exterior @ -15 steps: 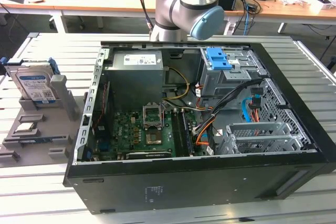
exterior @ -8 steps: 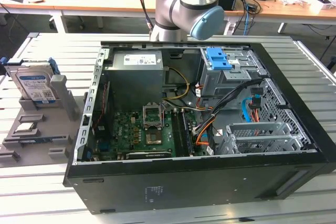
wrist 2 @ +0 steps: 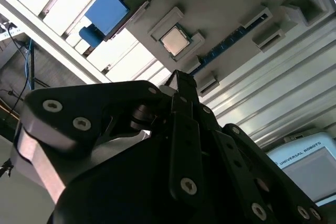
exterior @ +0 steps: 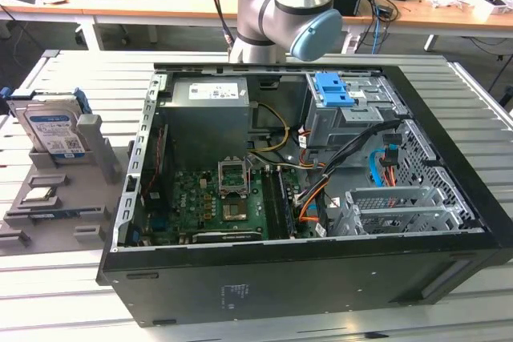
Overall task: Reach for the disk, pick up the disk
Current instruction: 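Pick up the disk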
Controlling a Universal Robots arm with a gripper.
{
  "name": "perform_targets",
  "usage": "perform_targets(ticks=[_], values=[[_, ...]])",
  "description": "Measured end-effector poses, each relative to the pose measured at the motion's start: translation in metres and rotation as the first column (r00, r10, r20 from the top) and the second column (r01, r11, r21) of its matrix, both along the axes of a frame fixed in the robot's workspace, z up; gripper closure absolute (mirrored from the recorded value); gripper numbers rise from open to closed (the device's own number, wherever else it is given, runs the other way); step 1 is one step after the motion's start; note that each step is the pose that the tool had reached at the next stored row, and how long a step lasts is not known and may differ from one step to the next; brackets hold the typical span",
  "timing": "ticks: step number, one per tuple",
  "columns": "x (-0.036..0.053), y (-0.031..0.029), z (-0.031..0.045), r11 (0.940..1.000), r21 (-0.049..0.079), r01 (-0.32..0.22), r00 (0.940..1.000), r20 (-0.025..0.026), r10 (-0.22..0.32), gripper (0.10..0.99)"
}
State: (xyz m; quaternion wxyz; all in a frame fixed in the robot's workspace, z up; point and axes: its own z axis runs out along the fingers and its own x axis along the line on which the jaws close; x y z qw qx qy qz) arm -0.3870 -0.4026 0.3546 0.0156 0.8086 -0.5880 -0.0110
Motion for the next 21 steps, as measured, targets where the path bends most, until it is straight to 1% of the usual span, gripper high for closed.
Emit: perform_targets(ticks=[2,4,8,12,13,15,16,17,18,19,21], values=[[0.0,0.0,0.0,0.9994,0.0,0.034,0.9994,0.0,-0.034,0.98],[0.0,0.0,-0.0002,0.9946,0.0,0.104,0.9946,0.0,-0.104,0.98],[0.0,0.0,-0.0003,0.9847,0.0,0.175,0.9847,0.0,-0.175,0.98],[0.0,0.0,-0.0005,0.971,0.0,0.239,0.971,0.0,-0.239,0.98],[0.0,0.0,-0.0005,0.9649,0.0,0.263,0.9649,0.0,-0.263,0.98],[0.0,0.0,-0.0006,0.9572,0.0,0.29,0.9572,0.0,-0.29,0.98],[0.0,0.0,-0.0007,0.9476,0.0,0.319,0.9476,0.0,-0.319,0.98],[0.0,0.0,-0.0007,0.9436,0.0,0.331,0.9436,0.0,-0.331,0.98],[0.0,0.0,-0.0007,0.9407,0.0,0.339,0.9407,0.0001,-0.339,0.98],[0.0,0.0,-0.0007,0.9393,0.0,0.343,0.9393,0.0,-0.343,0.98],[0.0,-0.0001,-0.0007,0.9393,0.0,0.343,0.9393,0.0,-0.343,0.98]])
